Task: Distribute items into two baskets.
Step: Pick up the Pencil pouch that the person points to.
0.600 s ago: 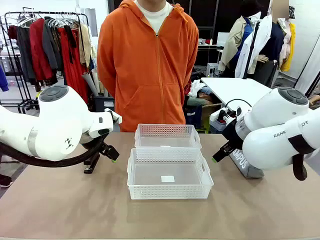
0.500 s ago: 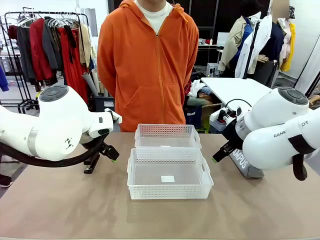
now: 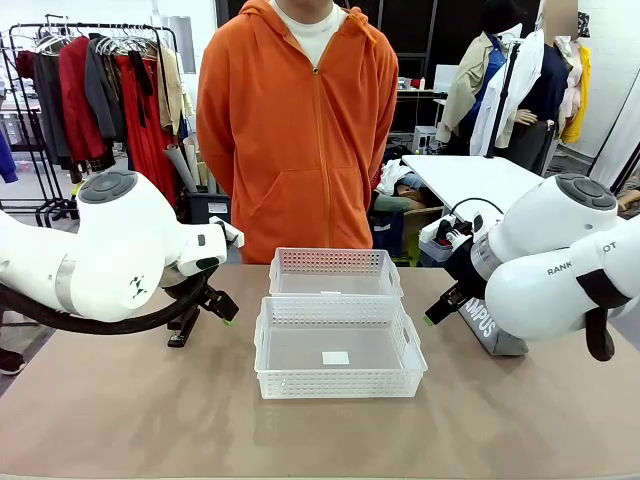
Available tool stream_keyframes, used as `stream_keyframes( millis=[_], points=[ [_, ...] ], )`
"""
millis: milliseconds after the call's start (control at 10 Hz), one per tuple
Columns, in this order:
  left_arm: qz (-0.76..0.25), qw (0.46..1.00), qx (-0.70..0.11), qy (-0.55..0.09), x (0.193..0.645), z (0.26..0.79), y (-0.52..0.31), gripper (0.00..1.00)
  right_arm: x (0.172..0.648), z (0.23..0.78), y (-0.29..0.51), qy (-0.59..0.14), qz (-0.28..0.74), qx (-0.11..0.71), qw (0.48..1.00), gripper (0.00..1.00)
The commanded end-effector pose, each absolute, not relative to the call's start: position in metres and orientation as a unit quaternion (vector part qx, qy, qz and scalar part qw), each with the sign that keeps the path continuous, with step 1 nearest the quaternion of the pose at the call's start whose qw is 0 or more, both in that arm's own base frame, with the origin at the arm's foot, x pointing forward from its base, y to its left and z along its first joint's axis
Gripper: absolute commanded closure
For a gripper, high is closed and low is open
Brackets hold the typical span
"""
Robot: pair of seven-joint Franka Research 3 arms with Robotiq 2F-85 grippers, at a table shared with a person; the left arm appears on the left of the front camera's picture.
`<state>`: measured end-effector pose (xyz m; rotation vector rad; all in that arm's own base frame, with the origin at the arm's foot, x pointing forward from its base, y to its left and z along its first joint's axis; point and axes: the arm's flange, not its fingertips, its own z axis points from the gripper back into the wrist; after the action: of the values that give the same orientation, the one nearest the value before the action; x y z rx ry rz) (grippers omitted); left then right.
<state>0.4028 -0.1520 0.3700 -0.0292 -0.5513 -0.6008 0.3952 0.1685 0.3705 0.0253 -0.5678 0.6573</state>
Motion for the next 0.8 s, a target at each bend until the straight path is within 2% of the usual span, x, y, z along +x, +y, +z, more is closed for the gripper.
stream_keyframes(
  millis=[0,700],
  points=[
    [-0.292,0.918,-0.014,-0.268,0.4028,0.3702,-0.1519,0.0,0.3952,0.3706,0.1685,-0.275,0.318,0.012,0.907,0.0],
    [-0.292,0.918,-0.014,-0.268,0.4028,0.3702,-0.1519,0.0,0.3952,0.3706,0.1685,-0.275,0.318,0.012,0.907,0.0]
  ],
)
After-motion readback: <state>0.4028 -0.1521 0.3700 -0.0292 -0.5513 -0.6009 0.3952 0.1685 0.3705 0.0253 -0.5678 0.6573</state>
